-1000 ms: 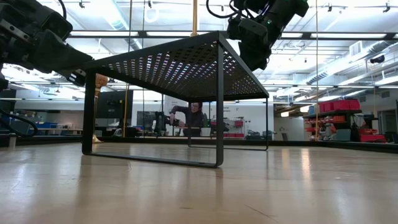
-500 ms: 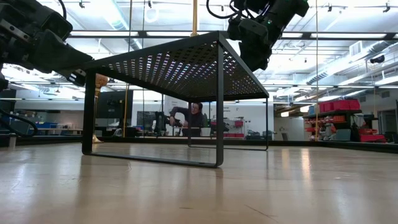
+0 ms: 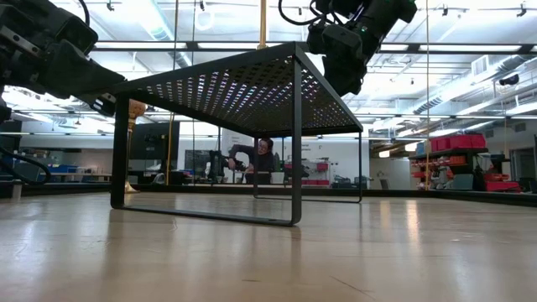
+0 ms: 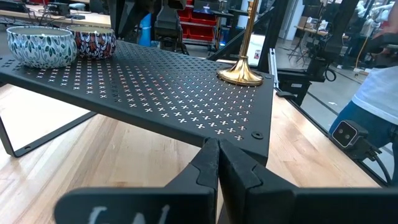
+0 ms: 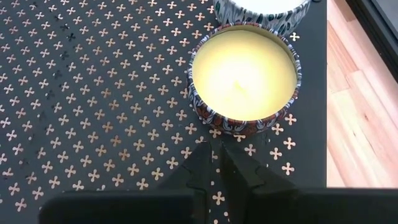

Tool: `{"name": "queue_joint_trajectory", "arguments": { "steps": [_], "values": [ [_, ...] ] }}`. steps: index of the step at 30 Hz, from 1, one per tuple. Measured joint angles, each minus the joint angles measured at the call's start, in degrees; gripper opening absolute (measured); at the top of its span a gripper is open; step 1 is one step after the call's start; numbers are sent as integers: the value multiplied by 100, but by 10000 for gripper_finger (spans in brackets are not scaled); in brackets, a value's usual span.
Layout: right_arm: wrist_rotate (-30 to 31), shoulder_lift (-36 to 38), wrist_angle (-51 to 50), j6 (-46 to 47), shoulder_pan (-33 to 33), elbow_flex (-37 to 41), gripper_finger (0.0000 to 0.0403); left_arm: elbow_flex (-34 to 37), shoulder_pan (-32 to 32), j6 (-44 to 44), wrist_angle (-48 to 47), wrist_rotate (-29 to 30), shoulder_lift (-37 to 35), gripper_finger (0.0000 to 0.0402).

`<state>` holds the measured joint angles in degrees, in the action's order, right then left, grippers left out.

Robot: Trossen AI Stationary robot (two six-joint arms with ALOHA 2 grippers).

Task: Stock candles on shelf
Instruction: Put the bottom gold candle holder on the shelf

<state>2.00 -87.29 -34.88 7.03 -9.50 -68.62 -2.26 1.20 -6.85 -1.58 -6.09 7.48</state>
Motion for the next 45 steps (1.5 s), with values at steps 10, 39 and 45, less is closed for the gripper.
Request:
{"name": "queue_joint_trajectory", "arguments": {
  "steps": [10,39,45],
  "values": [
    [2,0,1,0,0,0,32,-1,1,0,0,0,-1,14],
    [4,1101,-8,-57,-6,0,32,-1,-1,0,0,1,-1,14],
    [4,1522,163,-292,-6,151,32,0,1,0,0,2,-1,14]
  ]
}}
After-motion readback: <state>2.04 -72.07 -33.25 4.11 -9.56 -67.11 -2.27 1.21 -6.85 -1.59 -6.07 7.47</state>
